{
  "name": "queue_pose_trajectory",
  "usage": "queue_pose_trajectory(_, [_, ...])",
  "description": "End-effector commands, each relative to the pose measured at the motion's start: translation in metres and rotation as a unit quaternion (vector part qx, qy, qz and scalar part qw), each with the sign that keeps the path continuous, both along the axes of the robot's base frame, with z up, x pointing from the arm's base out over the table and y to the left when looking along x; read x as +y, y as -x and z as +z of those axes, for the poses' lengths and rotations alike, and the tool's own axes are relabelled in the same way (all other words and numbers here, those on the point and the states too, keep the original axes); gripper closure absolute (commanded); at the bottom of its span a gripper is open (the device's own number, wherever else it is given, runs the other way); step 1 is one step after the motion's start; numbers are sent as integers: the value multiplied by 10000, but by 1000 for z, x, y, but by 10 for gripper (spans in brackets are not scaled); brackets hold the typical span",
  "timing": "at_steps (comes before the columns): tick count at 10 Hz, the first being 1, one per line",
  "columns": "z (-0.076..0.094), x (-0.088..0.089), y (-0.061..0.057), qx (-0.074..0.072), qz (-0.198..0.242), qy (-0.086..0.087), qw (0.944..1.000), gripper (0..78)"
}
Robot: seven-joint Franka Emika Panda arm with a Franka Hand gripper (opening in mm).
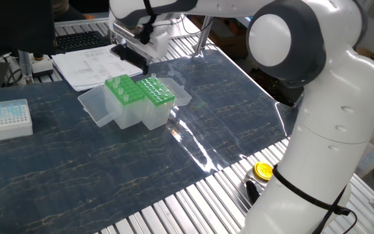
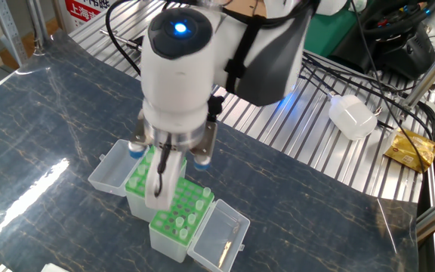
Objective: Transfer all large pipette tips from one holder to another
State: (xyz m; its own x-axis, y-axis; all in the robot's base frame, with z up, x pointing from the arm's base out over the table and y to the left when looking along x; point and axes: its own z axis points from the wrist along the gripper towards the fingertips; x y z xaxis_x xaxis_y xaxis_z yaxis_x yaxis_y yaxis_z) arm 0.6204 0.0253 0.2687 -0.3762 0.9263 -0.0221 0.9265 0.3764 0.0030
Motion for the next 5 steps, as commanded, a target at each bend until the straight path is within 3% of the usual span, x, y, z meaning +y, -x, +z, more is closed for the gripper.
queue_pose_trajectory(1, [-4, -24, 13, 6, -6, 15, 10000, 1])
queue_pose_trajectory(5, [-12, -34, 26, 0, -100, 68, 9999, 1])
